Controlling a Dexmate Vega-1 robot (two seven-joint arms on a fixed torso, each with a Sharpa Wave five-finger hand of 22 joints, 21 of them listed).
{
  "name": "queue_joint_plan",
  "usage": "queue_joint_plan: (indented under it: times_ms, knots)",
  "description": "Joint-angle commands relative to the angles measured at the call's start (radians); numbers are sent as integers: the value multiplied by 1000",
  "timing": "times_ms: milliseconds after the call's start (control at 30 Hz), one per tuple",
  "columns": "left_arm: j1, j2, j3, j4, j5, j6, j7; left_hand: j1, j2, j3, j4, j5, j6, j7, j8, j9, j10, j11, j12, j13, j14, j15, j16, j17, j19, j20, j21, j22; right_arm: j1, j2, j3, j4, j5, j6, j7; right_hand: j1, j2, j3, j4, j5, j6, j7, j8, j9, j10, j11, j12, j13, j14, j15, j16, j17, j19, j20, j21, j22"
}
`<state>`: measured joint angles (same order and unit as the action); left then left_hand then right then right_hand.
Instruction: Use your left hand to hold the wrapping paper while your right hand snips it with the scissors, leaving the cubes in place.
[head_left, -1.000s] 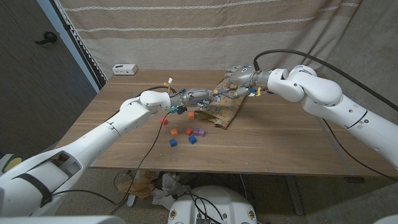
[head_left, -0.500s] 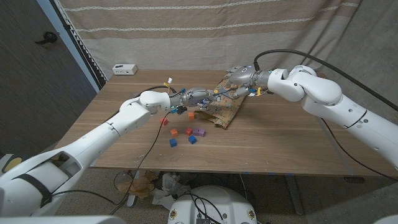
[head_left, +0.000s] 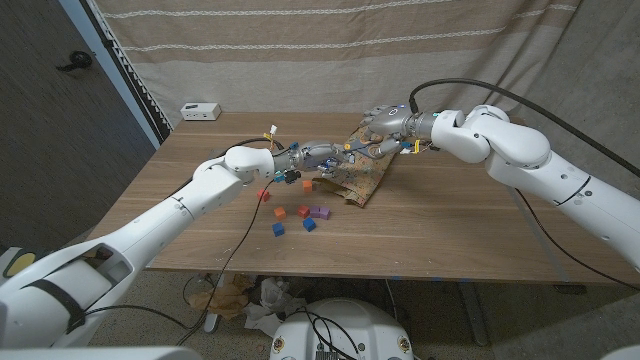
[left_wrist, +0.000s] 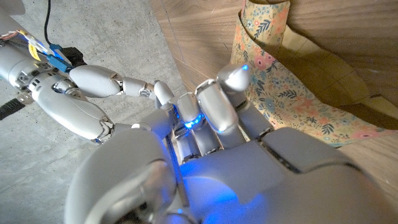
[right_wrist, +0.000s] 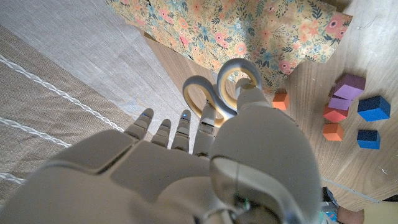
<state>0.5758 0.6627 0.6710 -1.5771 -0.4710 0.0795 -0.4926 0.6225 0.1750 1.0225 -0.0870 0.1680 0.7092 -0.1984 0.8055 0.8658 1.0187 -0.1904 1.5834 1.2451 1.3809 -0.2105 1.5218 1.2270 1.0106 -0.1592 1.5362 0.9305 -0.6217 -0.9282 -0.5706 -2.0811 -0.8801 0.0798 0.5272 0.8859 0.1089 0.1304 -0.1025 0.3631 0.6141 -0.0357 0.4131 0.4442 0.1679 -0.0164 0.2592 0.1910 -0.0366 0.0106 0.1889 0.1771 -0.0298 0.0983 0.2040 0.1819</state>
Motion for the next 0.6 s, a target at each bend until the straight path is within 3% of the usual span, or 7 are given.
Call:
queue_joint_plan:
  times_ms: [33,233,333,500,600]
  knots:
    - [-2,-9,-2,14,-3,-13,-2,3,7,-3,-2,0,9,-6,-4,1,2,-5,0,3,-2,5,2,1,-1,-56,7,5,-12,-3,6,10,3,8,-45,20,-14,-3,-15,16,53,-10,34,17,25,-6,8,2,18,-9,6,3,15,1,8,0]
    - [-1,-12,-3,18,-5,-18,-2,3,7,-3,-2,0,8,-7,-4,2,3,-5,0,3,-2,5,2,1,-6,-56,2,0,-16,-4,6,15,5,10,-58,28,-28,-17,-23,30,103,-15,91,54,73,-14,20,3,62,-19,16,6,40,-3,13,1]
    - [-1,-13,-4,20,-6,-21,-1,3,7,-3,-3,0,9,-4,-6,0,4,-5,0,3,-2,5,2,1,-2,-56,6,4,-17,-4,5,18,8,12,-63,31,-31,-25,-24,38,116,-14,131,91,105,-28,28,5,95,-31,23,9,54,-7,16,2]
    - [1,-15,-7,22,-12,-22,-1,3,7,-4,-3,0,11,-6,-7,-1,3,-4,-1,3,-2,5,2,1,-2,-56,5,1,-22,-5,10,25,16,19,-90,42,-24,-42,-24,55,159,-22,260,214,182,-40,50,13,178,-64,39,16,96,-14,23,4]
    - [2,-17,-7,23,-12,-23,0,3,6,-3,-3,0,10,-7,-5,4,3,-4,-1,3,-3,5,2,1,-3,-56,5,2,-23,-5,9,30,17,23,-100,54,-19,-51,-27,62,190,-23,350,299,230,-61,64,17,225,-88,47,20,124,-27,29,5]
